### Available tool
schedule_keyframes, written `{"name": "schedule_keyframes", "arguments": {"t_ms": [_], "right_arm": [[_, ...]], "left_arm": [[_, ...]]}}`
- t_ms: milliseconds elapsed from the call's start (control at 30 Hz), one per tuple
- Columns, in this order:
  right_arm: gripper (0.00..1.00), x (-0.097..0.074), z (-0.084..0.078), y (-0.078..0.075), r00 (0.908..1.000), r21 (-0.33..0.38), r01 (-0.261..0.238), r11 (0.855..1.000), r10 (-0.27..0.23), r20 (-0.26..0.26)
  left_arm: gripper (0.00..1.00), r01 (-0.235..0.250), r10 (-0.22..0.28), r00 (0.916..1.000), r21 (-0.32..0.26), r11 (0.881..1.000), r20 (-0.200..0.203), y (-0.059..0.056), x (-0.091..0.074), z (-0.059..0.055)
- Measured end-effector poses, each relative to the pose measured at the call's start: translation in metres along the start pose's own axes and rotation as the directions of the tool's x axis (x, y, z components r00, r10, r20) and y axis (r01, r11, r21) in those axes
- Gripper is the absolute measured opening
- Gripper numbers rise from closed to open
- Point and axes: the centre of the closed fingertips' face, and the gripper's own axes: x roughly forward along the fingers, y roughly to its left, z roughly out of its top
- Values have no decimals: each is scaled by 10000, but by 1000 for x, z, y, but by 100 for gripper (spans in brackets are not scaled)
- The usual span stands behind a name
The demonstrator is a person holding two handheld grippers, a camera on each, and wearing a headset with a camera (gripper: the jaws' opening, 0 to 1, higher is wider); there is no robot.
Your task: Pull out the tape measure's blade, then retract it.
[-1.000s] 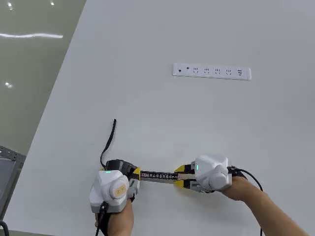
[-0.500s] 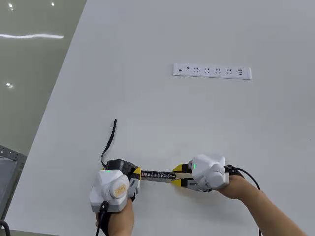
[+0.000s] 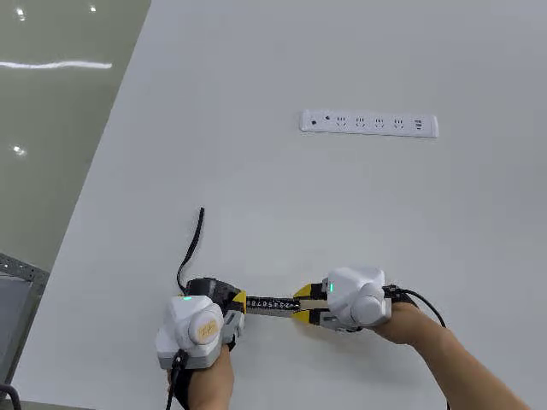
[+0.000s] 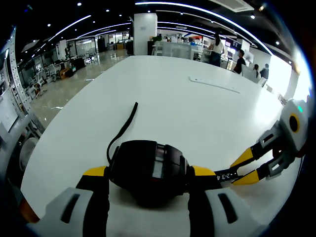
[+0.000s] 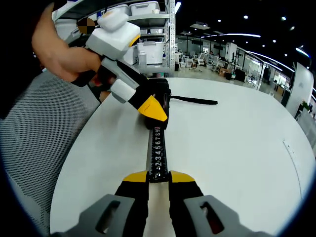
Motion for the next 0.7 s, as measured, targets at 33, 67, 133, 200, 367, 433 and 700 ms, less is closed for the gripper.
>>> {"name": "schedule_keyframes", "arguments": {"t_ms": [33, 67, 133, 200, 367, 433, 700], "right_arm": [[13, 0, 1, 0, 10000, -6, 6, 10000, -6, 11], [13, 0, 1, -1, 10000, -25, 11, 10000, -11, 22], [13, 1, 1, -2, 10000, -38, 14, 10000, -14, 42], [13, 1, 2, -2, 10000, -49, 10, 10000, -10, 40], [13, 4, 1, -2, 10000, -75, 0, 10000, 0, 11], [13, 4, 1, -2, 10000, -75, -5, 10000, 5, 3], [14, 8, 1, -2, 10000, -81, -68, 9999, 68, -12]], "left_arm": [[62, 7, -7, 10000, -48, 10000, 6, 0, 0, 0], [62, 28, -28, 10000, -84, 10000, 15, 0, 0, 0], [62, 73, -72, 10000, -172, 9998, 36, 1, 0, 0], [62, 86, -86, 10000, -196, 9998, 22, 1, 1, 0], [62, 109, -109, 9999, -237, 9997, 20, 0, 1, 0], [62, 126, -126, 9999, -247, 9996, 17, 0, 2, 0], [62, 207, -207, 9998, -244, 9995, 4, 0, 2, -1]]}}
